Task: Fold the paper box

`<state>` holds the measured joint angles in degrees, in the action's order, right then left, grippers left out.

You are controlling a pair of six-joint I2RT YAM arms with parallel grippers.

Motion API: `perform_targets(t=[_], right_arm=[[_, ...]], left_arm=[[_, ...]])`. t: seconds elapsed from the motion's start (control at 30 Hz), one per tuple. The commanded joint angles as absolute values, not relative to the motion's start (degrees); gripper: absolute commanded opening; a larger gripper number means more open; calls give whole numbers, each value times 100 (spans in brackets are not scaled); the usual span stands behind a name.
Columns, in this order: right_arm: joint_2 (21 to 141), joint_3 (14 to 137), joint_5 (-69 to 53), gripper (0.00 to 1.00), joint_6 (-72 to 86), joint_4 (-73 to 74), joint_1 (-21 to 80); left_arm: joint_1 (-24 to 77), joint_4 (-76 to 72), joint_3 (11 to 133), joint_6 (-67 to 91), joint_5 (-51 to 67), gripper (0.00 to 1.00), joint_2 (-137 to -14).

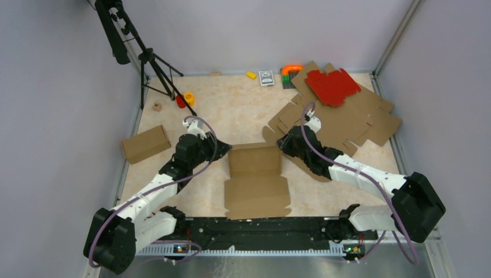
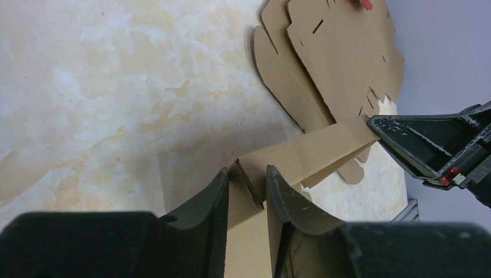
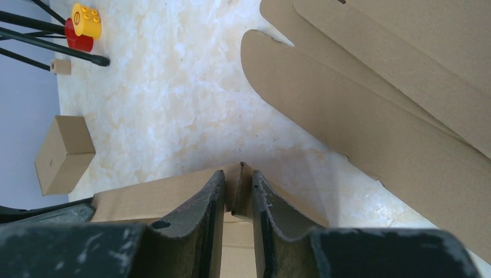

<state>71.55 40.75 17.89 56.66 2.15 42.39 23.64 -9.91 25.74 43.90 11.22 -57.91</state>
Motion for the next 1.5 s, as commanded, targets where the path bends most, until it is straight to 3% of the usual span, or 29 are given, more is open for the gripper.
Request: perform_targets(t=[0.0, 0.27, 0.73, 1.47], right_arm=[[7200, 4138, 1450, 17, 5790, -370, 4502], [7053, 4136, 1441, 14, 4890, -1112, 4555], [6487, 2270, 1252, 14, 3753, -3323, 4710], [5908, 1468, 946, 15, 3819, -3394, 4748]], left_arm=[[2587, -1362, 2519, 4557, 1413, 26, -5643], [2631, -1658, 2584, 4137, 1467, 26, -5395], [3134, -2344, 1490, 3522, 1537, 24, -4764], [3498, -1737, 1204, 3585, 1314, 24, -4388]])
